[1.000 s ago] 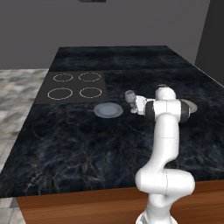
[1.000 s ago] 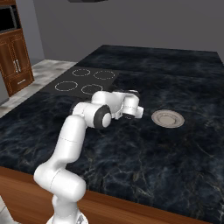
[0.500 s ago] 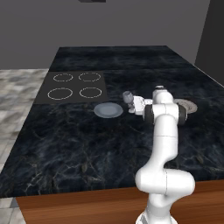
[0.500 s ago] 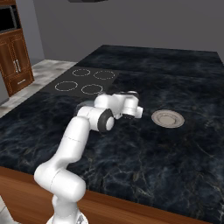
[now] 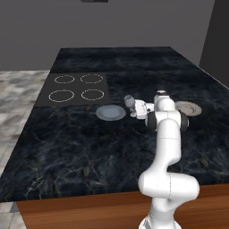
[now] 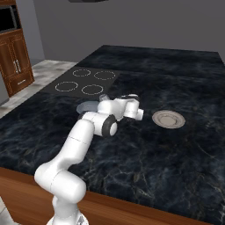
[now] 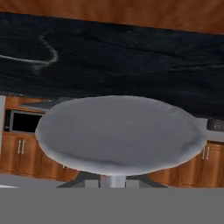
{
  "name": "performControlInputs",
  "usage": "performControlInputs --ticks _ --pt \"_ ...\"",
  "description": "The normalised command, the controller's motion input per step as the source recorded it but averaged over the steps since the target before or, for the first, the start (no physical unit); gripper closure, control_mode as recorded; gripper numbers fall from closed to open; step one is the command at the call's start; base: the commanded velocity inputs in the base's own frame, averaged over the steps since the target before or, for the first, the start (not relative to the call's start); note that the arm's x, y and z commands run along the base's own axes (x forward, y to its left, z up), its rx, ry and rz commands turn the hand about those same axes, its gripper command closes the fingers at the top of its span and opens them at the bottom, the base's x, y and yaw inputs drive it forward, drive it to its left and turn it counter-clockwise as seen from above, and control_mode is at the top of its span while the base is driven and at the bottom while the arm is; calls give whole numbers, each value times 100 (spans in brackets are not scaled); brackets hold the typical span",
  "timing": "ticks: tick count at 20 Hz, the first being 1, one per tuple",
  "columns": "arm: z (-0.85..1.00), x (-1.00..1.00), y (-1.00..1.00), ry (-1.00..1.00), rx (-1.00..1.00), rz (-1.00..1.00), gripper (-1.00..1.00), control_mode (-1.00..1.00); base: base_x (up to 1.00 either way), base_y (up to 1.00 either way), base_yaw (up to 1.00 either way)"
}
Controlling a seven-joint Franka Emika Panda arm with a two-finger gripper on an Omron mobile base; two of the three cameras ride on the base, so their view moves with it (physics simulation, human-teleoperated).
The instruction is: Retrieve the wine glasses from the counter and place one next to each plate.
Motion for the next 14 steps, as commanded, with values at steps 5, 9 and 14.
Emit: performControlInputs --ticks 5,9,14 --pt "-27 13 0 0 0 0 100 -100 0 0 0" --pt "-25 20 0 0 0 0 100 -100 0 0 0" --pt "-26 17 3 0 0 0 -100 -100 0 0 0"
